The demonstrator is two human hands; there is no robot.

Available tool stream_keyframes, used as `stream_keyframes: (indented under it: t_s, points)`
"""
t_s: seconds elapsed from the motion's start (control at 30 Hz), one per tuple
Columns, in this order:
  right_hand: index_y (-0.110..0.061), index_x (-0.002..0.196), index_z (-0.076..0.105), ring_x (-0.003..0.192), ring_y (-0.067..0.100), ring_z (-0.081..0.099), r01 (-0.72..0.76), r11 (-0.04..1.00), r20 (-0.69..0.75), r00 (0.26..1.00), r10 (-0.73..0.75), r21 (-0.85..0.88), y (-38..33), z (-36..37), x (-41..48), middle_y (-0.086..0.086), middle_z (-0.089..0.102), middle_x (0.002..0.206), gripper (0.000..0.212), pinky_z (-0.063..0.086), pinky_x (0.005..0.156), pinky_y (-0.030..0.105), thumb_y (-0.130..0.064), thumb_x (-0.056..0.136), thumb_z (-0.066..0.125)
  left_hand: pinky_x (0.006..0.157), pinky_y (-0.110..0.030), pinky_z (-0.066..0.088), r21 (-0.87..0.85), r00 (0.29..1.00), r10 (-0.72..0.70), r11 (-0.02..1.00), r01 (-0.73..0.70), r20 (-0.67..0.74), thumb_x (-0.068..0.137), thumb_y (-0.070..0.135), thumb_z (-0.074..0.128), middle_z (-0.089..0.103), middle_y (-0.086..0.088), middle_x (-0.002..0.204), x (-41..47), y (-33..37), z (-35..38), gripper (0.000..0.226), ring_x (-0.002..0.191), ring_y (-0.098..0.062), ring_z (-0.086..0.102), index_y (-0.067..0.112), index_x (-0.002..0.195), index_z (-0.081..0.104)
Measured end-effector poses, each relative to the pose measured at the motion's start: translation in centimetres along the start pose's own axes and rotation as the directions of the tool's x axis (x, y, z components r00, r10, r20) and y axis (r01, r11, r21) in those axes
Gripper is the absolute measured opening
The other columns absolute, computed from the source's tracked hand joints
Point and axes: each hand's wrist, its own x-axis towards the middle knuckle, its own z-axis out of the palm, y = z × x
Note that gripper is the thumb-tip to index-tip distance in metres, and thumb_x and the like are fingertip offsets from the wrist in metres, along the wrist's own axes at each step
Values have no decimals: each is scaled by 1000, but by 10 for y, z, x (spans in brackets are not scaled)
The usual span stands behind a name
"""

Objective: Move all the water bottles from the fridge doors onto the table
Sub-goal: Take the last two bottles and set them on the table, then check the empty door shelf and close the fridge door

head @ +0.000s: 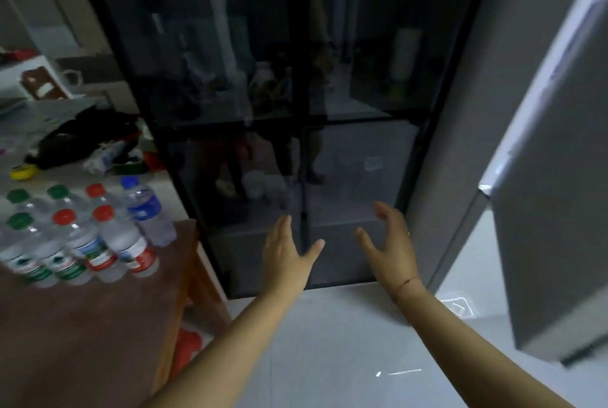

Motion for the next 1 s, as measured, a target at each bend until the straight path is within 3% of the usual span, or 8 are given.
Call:
stream_keyframes:
  t_s: [0.1,0.2,0.27,0.37,0.57,0.77,0.9,1.0]
  points:
    - [-19,133,45,122,16,49,-30,999,-90,996,26,-42,17,-50,-17,-1,50,133,51,42,100,29,-27,86,63,118,-35,21,-58,996,69,996,-66,63,85,51,62,21,1,160,-18,43,31,83,147,-18,19,20,151,22]
    - [-16,125,52,108,17,56,-20,994,-183,983,0,-108,28,-97,-40,0,57,120,44,41,87,19,-25,85,66,117,-35,23,-114,987,126,987,-114,100,88,50,59,24,-1,159,-44,82,58,78,146,-19,22,19,151,25]
    - [-14,115,57,93,17,59,42,986,-238,968,-79,-159,31,-126,-58,-2,58,105,36,42,76,13,-20,82,70,118,-37,24,-148,979,165,978,-147,118,90,50,56,25,-1,158,-62,108,73,74,145,-19,23,19,150,27]
    - [-11,101,60,80,19,58,160,947,-351,901,-256,-280,37,-163,-81,4,60,92,27,47,70,20,-19,79,73,117,-35,24,-196,961,245,956,-217,128,92,49,53,26,-1,158,-90,145,88,70,145,-18,24,19,150,28]
    - [-15,107,53,103,21,48,128,907,-576,735,-358,-401,53,-219,-97,15,58,104,39,29,89,23,-31,75,70,115,-30,21,-276,921,355,912,-303,159,95,45,49,25,0,158,-128,208,103,64,145,-16,23,18,150,30]
    - [-18,142,29,136,24,26,-29,883,-509,826,-242,-468,79,-239,-95,10,24,149,80,24,107,38,-39,77,70,118,-33,23,-407,832,464,853,-327,304,96,46,45,24,2,159,-145,256,113,64,146,-14,21,24,151,23]
    - [-14,147,20,143,26,18,3,828,-445,842,-304,-560,90,-241,-96,9,13,155,80,24,112,46,-46,82,54,113,-24,22,-440,787,526,819,-368,323,96,45,44,26,6,158,-148,266,123,62,143,-6,22,26,151,22]
    - [-12,148,15,146,24,13,-48,827,-483,830,-278,-559,99,-242,-93,10,11,156,81,14,117,47,-49,84,50,109,-15,21,-418,756,587,788,-452,290,97,43,45,28,12,154,-148,267,132,60,134,6,19,27,150,23]
